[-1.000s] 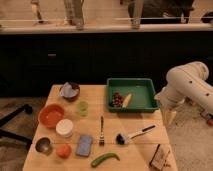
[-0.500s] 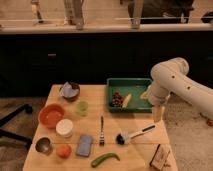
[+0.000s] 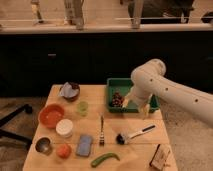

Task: Place grapes in red bowl

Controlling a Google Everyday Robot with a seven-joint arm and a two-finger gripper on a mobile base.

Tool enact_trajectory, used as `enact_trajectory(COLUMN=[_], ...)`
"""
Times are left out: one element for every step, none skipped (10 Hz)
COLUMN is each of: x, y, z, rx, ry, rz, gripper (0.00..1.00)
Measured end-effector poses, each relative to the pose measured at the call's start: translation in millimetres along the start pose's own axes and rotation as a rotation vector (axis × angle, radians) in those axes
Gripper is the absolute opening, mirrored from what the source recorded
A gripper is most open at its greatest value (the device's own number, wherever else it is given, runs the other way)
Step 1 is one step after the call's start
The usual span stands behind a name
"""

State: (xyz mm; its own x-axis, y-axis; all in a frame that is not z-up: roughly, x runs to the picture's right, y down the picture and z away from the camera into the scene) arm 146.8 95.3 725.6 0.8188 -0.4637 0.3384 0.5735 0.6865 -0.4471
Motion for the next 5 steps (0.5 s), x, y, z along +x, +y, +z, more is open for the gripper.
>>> enact_trajectory(x=[-5.5, -8.5, -8.3, -6.6, -7.0], y=[-7.4, -12.2, -10.7, -8.7, -9.3], z=[3.6, 5.3, 5.8, 5.7, 5.7], rx=[0.0, 0.001, -0.004, -0.005, -0.004], ry=[0.009, 0.014, 0.014, 0.015, 0.015], rz=[-0.03, -0.045, -0.045, -0.04, -0.041], gripper=[0.8, 0.8, 0.8, 0.8, 0.8])
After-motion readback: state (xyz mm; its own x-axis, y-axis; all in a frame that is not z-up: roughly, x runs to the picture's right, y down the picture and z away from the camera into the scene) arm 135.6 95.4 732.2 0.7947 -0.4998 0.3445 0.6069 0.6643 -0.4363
